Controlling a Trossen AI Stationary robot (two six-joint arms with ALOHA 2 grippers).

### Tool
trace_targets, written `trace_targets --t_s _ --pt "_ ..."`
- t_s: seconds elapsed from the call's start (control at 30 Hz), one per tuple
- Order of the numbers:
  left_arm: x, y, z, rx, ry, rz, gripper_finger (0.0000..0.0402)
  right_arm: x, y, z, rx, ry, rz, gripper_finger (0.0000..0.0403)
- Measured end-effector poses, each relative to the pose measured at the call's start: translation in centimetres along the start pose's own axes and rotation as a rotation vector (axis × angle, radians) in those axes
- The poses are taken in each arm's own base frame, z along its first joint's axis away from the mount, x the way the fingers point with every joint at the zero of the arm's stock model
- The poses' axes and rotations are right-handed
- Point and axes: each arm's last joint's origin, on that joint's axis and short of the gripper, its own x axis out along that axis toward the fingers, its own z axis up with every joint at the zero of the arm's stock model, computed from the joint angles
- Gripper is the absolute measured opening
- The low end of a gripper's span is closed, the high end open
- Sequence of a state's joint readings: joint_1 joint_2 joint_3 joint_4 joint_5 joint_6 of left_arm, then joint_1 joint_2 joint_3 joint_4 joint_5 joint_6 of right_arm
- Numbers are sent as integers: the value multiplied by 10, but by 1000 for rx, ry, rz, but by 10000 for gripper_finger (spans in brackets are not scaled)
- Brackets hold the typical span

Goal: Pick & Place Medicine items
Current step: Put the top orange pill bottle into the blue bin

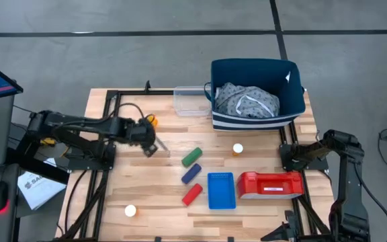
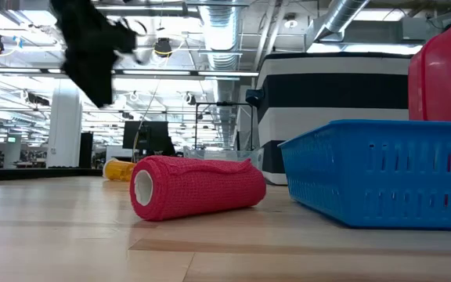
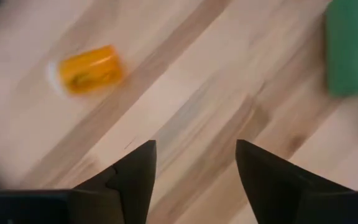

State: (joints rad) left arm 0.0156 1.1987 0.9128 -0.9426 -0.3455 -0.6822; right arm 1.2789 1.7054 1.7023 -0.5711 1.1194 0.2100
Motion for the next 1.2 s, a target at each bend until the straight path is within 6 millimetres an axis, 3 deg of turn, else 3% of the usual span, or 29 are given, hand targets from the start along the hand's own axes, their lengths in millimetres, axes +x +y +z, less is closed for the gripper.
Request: trace_targets --t_s 0.17,0.3,0.43,0.73,1.0,1.2 --pt "18 14 33 -31 -92 -135 259 5 -1 1 15 13 47 250" --pt "14 14 53 281 -286 -199 296 7 -1 0 13 27 96 250" --pt "15 8 50 625 -313 -109 327 5 1 0 17 35 141 250" --pt "54 11 26 1001 173 174 377 7 -1 2 59 34 158 250" --pt "98 8 40 1291 400 338 379 11 -10 15 106 2 143 250" --pt "112 9 56 1306 427 347 379 10 -11 20 135 -18 149 250"
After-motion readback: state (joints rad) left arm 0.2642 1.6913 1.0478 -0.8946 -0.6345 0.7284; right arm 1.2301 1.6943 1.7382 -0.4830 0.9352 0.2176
